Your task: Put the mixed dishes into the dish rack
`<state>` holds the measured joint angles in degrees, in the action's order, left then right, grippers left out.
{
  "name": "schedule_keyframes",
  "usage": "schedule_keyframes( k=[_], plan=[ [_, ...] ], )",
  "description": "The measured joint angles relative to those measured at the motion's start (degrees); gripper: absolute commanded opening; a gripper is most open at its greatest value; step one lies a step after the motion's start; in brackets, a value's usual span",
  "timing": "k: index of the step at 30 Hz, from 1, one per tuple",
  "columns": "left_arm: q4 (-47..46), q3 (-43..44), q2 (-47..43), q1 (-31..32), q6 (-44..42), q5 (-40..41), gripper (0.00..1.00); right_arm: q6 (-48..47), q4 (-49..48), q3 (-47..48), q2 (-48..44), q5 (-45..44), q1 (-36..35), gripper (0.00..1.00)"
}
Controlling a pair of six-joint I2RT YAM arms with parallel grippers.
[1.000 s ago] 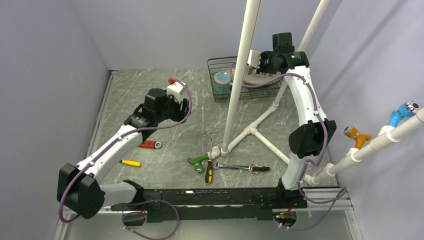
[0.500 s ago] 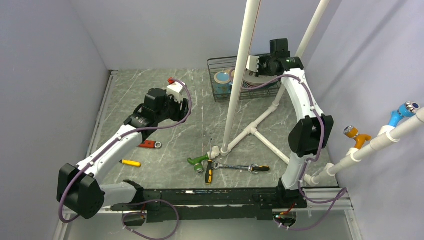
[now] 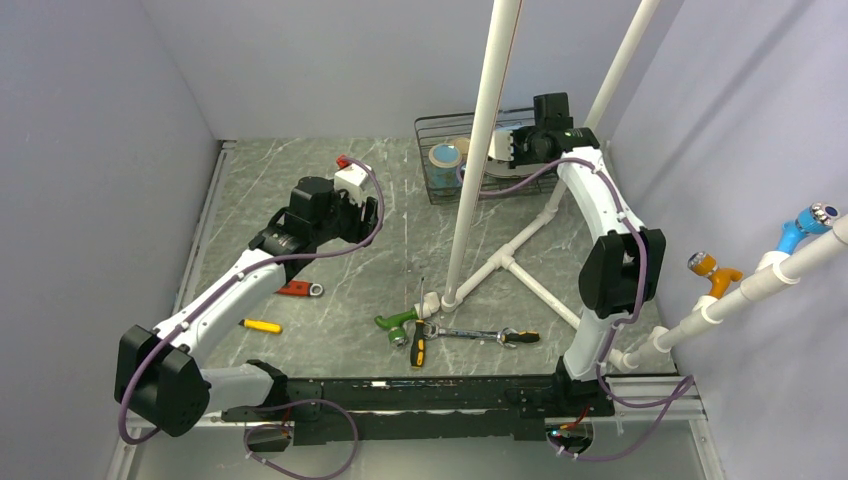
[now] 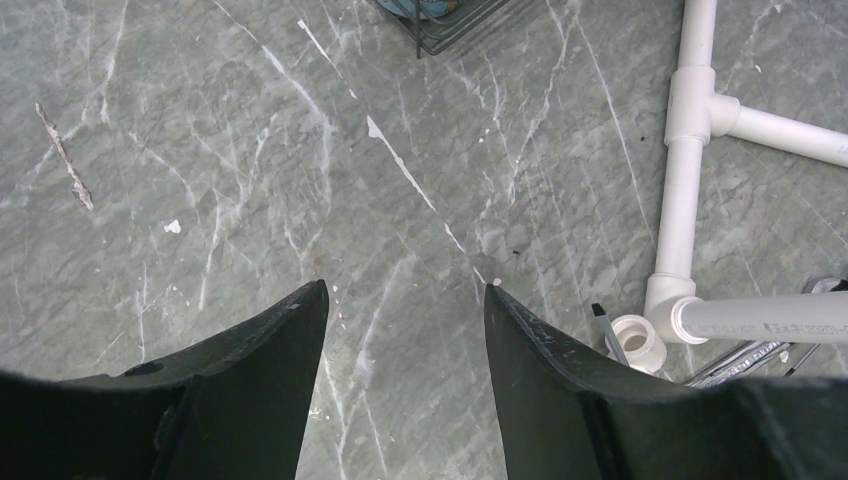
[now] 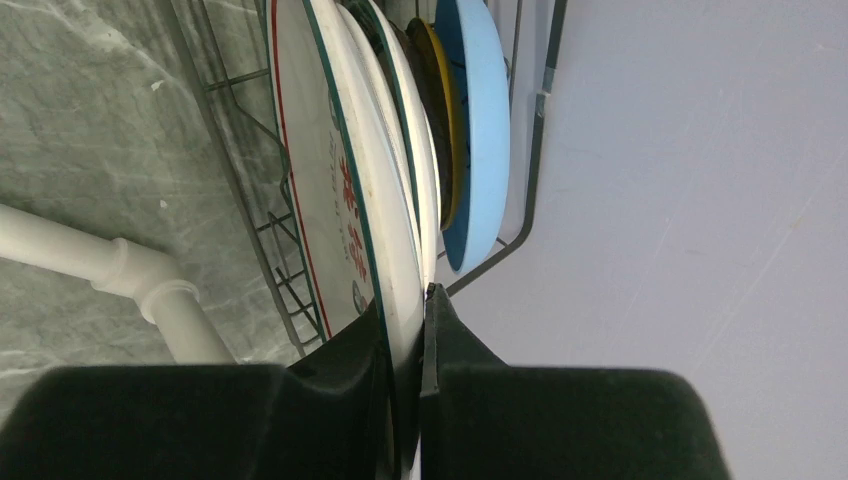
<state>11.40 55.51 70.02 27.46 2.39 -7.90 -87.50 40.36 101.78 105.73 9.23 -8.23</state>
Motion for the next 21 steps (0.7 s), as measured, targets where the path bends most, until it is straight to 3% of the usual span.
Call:
schedule_keyframes(
  k=[16, 21],
  plan=[
    [0.0, 0.0, 0.0, 0.0, -0.02, 0.02, 0.63, -7.96, -6.69, -5.92, 0.46, -0.66, 0.72, 0.01],
    [-0.02, -0.02, 0.0, 0.0, -0.02, 0.04, 0.64, -8.09, -6.51, -4.74, 1.42, -0.52, 0.94, 0.2]
  ],
)
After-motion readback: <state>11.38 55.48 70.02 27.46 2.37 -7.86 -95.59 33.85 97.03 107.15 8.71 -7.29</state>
